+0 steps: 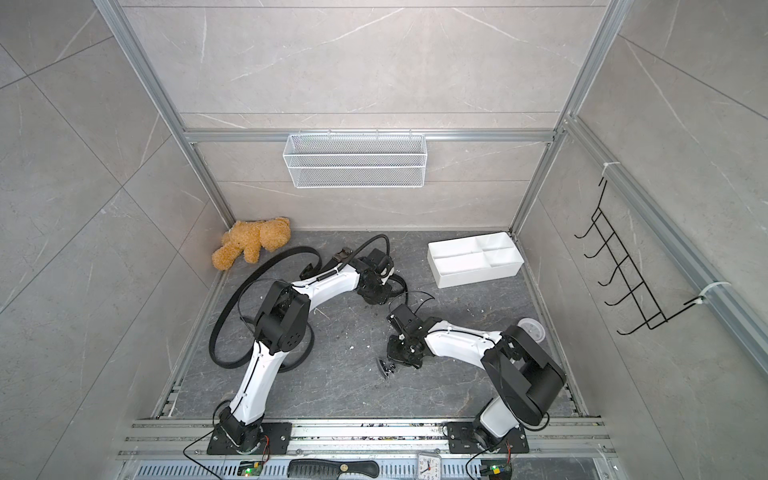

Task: Place the belts into the storage roll
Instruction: Roll the belt at the center of the board.

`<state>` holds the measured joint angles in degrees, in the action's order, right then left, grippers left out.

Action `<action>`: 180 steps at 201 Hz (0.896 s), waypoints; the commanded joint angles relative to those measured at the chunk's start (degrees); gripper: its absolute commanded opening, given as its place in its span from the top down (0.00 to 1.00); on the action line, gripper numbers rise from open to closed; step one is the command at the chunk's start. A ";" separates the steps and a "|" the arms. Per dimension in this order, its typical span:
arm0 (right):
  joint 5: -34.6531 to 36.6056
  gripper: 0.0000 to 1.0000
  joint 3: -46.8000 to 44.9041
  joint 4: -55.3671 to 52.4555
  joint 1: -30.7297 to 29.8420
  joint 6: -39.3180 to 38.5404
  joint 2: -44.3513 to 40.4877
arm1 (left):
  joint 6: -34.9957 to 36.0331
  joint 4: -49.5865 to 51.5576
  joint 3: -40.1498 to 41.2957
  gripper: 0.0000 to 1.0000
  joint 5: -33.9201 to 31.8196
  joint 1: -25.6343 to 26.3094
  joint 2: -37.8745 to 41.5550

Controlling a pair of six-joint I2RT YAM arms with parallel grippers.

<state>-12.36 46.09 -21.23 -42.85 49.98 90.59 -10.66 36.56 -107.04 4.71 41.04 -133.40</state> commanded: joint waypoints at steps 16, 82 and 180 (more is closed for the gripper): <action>-1.34 0.57 2.60 -9.23 4.45 -4.91 -1.99 | 0.88 -2.85 6.52 0.82 2.95 0.84 1.64; -3.30 0.50 10.96 -12.84 15.03 -17.57 3.05 | 1.82 -3.63 7.05 0.85 5.15 1.22 2.84; 2.15 1.00 12.72 -10.93 9.06 -14.93 10.80 | -1.39 -0.87 0.57 0.80 3.53 0.19 -4.18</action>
<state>-12.53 60.10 -29.58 -29.67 34.04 102.28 -10.11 32.56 -106.02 9.47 41.74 -133.60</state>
